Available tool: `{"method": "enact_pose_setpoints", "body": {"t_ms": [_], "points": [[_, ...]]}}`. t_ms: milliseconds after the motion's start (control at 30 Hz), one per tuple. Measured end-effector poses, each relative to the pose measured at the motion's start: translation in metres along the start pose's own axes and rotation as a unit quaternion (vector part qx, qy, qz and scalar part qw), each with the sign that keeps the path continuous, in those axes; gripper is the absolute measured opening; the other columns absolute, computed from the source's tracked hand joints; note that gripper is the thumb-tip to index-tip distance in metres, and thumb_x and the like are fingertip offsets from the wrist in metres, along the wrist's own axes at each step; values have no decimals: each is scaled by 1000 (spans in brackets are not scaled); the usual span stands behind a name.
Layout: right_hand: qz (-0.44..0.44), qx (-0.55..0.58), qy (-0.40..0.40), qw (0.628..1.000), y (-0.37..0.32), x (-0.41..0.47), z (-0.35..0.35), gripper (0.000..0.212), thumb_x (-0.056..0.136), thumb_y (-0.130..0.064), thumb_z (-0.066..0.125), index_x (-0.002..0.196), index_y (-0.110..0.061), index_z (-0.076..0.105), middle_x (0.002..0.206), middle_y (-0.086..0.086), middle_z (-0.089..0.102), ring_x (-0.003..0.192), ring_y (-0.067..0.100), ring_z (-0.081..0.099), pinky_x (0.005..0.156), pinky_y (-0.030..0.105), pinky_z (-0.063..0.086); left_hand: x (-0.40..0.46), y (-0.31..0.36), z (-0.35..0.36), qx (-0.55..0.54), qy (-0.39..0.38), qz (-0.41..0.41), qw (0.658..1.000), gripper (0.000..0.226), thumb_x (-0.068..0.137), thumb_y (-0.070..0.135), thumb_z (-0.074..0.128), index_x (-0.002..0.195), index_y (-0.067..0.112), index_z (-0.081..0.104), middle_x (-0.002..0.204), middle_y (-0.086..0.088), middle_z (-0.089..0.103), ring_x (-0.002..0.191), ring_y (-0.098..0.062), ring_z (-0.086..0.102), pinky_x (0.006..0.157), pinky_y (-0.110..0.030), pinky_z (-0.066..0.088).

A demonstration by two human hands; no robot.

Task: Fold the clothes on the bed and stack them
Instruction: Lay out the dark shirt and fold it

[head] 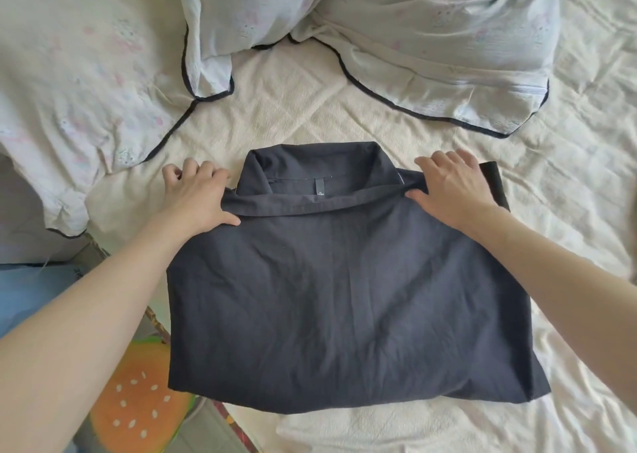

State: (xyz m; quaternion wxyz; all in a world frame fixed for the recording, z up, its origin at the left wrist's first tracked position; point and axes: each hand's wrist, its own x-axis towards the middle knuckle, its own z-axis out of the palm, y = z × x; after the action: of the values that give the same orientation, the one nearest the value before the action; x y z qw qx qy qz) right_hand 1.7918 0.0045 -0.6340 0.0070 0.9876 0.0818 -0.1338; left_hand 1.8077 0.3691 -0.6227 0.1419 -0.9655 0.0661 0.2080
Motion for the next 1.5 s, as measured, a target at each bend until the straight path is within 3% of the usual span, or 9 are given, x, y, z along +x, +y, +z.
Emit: {"method": "enact_pose_setpoints", "body": {"t_ms": [200,467,667,767,967,1133,1233,1333,1500], "points": [[34,180,-30,983,-11,-9,-6,27,95,-27,52,109,-9,65,103,11,66,101,31,56,79,34,39,-21,2,-7,-160,68,25,984,25,83,55,60,80,31,62,80,11,61,100,-12,46,104,-38,1],[47,366,-28,929,-25,-58,-24,40,86,3,45,110,-18,71,53,-33,53,60,-10,53,59,2,36,-70,4,-35,-367,70,106,921,30,81,-9,58,93,15,69,89,15,65,88,-9,60,83,-17,44],[20,487,21,873,-25,-77,-58,57,84,13,40,107,-31,68,94,-24,65,53,-12,51,54,0,35,-89,1,-61,-507,114,76,851,62,74,-24,47,87,35,62,90,20,65,89,15,56,82,0,38],[20,524,84,847,-25,-66,-67,63,81,14,39,99,-41,65,97,-22,66,93,-14,57,78,0,38,-78,4,-64,-528,203,55,823,51,80,-16,55,87,34,60,87,15,63,87,6,58,83,-8,43],[96,286,-13,953,-27,-25,-31,54,92,-15,53,143,-25,39,138,-1,49,136,24,27,110,46,16,-31,12,-30,-256,93,-24,962,65,84,21,68,141,25,37,134,-4,45,125,-29,38,104,-44,23],[71,219,31,973,-29,-30,-3,50,94,-23,53,142,-17,39,148,2,39,143,24,18,115,55,6,-28,-11,3,-241,41,-92,965,75,85,43,64,148,28,25,153,-2,25,139,-28,21,107,-51,21],[150,227,58,961,-19,-38,7,54,96,-26,49,145,-14,33,152,7,32,143,28,19,115,53,9,-33,-25,21,-373,16,-200,906,76,87,43,62,147,17,25,152,-11,28,139,-32,26,108,-51,28],[263,253,49,930,-1,-40,15,60,96,-29,47,148,-8,24,153,12,26,142,32,19,113,53,16,-39,-35,33,-581,36,-281,763,71,91,39,59,147,10,27,148,-12,37,133,-24,39,105,-33,35],[431,328,0,840,27,-22,23,50,95,-31,46,134,-1,40,137,18,43,129,34,37,99,50,37,-28,-44,30,-710,42,-290,640,20,92,23,62,111,17,62,93,4,66,70,-1,63,58,-11,47]]}}
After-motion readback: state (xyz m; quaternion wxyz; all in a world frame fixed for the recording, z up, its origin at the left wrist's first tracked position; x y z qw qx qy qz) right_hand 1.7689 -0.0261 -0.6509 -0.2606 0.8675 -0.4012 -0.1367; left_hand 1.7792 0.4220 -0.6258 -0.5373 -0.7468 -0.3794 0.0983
